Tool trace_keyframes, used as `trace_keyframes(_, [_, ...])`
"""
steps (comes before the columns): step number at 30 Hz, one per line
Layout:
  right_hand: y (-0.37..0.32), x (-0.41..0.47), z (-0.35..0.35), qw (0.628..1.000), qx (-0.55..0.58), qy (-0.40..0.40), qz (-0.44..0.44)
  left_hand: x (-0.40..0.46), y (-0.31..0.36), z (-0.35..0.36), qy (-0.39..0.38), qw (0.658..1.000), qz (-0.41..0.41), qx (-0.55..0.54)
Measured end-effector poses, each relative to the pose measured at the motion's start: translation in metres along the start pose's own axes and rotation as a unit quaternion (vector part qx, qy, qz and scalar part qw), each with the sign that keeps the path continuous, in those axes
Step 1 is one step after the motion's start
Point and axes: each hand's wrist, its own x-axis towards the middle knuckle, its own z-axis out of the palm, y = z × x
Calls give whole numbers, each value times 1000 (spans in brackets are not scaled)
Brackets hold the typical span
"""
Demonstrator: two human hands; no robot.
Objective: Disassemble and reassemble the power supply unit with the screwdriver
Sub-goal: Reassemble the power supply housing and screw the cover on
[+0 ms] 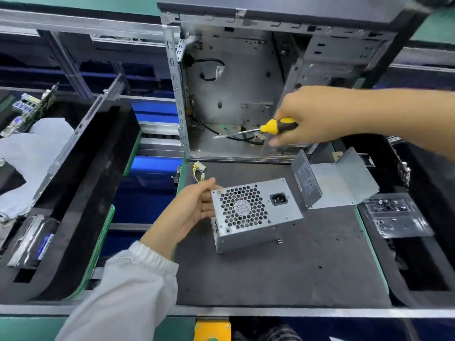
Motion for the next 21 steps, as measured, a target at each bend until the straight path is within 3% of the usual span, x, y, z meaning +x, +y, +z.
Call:
trace_keyframes(2, [25,-35,34,977,200,10,70,13,16,5,-32,994,-31,98])
trace_keyframes(5, [33,-70,117,894,407,27,184,31,33,21,-131,965,-94,206])
trace_keyframes(8, [9,-90,199,828,493,60,259,40,42,30,-186,946,-110,243])
trace_keyframes(12, [-24,-93,263,759,574,105,288,43,42,30,-169,953,-126,219])
trace_keyframes(14, [-29,-86,278,769,560,117,285,43,43,31,-155,950,-123,241])
trace_keyframes(17, [-30,-78,290,817,475,131,301,40,49,36,-151,938,-125,287])
trace_keyframes(21, [-26,-76,297,844,436,151,275,36,50,36,-117,951,-141,249])
